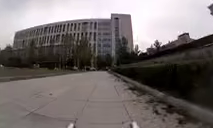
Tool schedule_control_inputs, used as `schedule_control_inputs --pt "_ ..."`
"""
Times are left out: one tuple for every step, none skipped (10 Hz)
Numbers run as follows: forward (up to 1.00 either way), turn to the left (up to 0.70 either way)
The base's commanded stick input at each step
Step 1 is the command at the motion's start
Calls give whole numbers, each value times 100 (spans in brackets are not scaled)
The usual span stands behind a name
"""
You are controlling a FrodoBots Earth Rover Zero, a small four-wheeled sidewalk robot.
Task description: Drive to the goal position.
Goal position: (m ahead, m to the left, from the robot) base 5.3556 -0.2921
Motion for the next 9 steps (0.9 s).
schedule_control_inputs --pt "70 0" --pt "70 0" --pt "70 0" --pt "70 0" --pt "70 0" --pt "70 0" --pt "70 0" --pt "70 0" --pt "70 0"
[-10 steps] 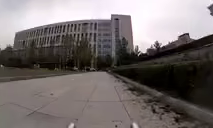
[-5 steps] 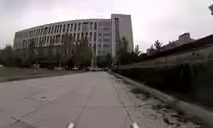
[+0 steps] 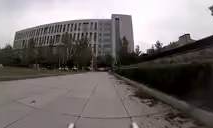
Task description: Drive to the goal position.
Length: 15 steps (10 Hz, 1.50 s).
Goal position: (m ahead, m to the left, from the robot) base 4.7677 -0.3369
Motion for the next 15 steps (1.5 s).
schedule_control_inputs --pt "70 -3" --pt "70 -19" --pt "70 -27" --pt "70 0" --pt "70 0" --pt "70 0" --pt "70 0" --pt "70 0" --pt "70 0" --pt "70 0" --pt "70 0" --pt "70 0" --pt "70 0" --pt "70 0" --pt "70 0"
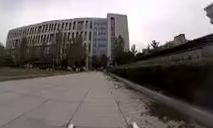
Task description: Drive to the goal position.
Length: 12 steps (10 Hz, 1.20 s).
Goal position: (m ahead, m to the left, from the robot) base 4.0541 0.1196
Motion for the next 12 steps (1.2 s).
schedule_control_inputs --pt "70 0" --pt "70 0" --pt "70 0" --pt "70 0" --pt "70 0" --pt "70 0" --pt "70 0" --pt "70 0" --pt "70 0" --pt "70 0" --pt "70 0" --pt "70 0"
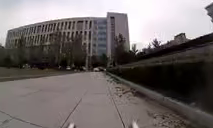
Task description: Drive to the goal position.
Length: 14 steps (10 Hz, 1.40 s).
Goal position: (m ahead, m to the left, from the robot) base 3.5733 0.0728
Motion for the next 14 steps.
schedule_control_inputs --pt "70 0" --pt "70 0" --pt "70 0" --pt "70 0" --pt "70 0" --pt "70 0" --pt "70 0" --pt "70 0" --pt "70 0" --pt "70 16" --pt "70 27" --pt "70 8" --pt "70 0" --pt "70 0"
